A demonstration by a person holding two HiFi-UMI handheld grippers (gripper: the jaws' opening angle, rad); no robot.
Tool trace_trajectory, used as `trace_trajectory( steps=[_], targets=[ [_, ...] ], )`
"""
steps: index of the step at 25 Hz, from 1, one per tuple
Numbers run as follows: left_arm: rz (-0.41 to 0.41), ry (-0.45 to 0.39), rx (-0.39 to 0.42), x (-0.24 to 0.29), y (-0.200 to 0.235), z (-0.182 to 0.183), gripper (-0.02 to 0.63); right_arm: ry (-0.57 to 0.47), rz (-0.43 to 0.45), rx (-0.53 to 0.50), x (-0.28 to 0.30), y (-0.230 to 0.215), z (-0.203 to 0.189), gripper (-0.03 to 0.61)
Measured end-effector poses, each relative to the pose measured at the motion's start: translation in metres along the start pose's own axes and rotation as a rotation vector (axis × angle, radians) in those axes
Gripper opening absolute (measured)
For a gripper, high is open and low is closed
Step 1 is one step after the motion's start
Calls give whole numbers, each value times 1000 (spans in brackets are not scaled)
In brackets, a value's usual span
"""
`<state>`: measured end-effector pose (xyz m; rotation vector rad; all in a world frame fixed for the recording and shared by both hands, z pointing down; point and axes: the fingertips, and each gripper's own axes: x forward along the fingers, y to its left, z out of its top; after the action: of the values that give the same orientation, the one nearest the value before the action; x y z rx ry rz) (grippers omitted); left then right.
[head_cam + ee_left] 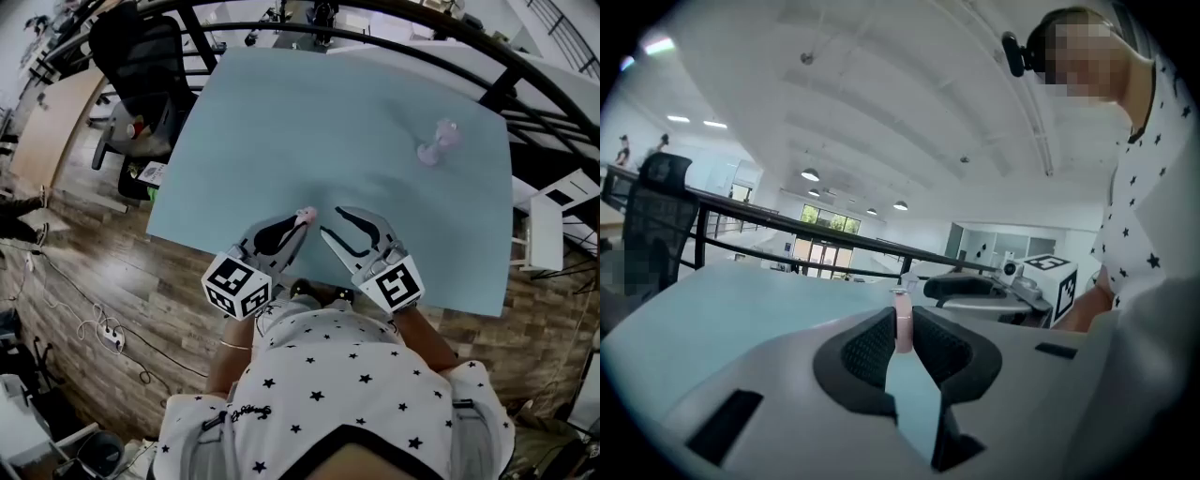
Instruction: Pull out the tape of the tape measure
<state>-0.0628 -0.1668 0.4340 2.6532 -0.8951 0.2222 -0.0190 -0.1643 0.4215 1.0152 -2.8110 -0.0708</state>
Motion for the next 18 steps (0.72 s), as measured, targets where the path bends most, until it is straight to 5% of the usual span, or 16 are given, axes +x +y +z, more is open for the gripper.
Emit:
trace_trajectory(
  steps=[10, 18],
  targets=[
    [53, 96, 190, 8, -5, -8, 78, 32, 107, 7, 24, 17, 19, 143],
    [113, 225, 477, 16, -8, -16, 78, 114, 119, -10, 34, 15, 6, 99]
  ],
)
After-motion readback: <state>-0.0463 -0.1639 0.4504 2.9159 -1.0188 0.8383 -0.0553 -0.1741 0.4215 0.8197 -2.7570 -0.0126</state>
